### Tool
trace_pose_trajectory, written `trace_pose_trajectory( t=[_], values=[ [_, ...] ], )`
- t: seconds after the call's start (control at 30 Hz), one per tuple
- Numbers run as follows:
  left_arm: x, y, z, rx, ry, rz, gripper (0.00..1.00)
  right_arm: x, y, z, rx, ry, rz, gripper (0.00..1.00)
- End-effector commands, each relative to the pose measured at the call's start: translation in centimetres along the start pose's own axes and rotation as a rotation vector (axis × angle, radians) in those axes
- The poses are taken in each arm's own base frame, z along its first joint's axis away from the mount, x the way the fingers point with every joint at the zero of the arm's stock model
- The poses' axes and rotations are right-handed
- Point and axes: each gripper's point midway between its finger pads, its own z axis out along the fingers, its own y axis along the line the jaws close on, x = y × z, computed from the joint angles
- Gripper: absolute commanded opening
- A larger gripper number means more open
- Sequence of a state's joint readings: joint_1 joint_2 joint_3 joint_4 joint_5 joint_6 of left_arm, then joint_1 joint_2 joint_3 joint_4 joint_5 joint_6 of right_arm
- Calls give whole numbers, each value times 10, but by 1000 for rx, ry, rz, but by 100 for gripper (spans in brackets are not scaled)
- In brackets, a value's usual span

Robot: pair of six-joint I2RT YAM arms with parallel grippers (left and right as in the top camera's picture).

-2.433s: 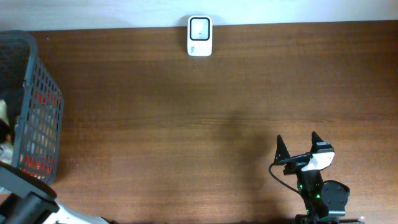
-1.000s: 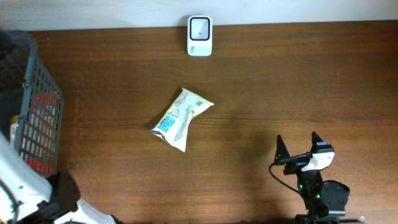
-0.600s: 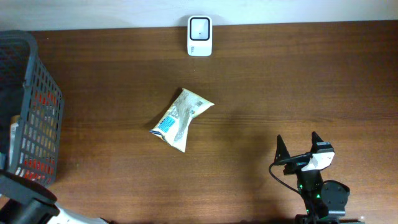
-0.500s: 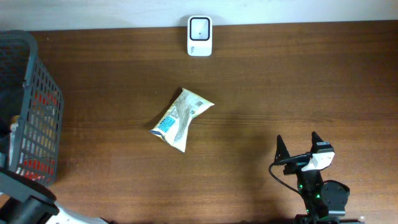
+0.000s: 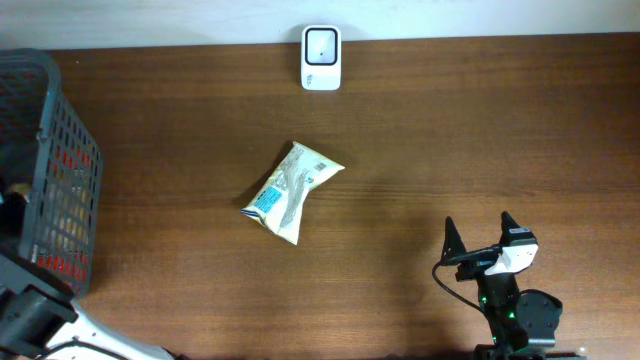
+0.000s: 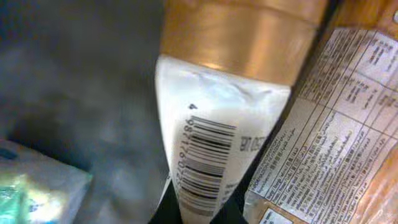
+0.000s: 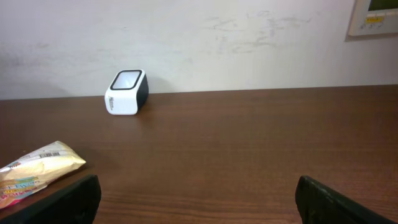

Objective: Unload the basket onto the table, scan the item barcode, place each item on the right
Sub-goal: 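Grasp a tan bottle-shaped package in the basket with the left gripper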

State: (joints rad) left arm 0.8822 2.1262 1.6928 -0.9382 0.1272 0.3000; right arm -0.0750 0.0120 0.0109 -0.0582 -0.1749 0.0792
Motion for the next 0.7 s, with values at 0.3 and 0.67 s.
trace_pose_trajectory(
  t=[0.3,0.67],
  values=[
    [-89,-41,-155,45,-235,-106,0,3,1,0,-3,7,7,99],
    [-45,-267,-336,413,-500,271,0,3,1,0,-3,7,7,99]
  ],
)
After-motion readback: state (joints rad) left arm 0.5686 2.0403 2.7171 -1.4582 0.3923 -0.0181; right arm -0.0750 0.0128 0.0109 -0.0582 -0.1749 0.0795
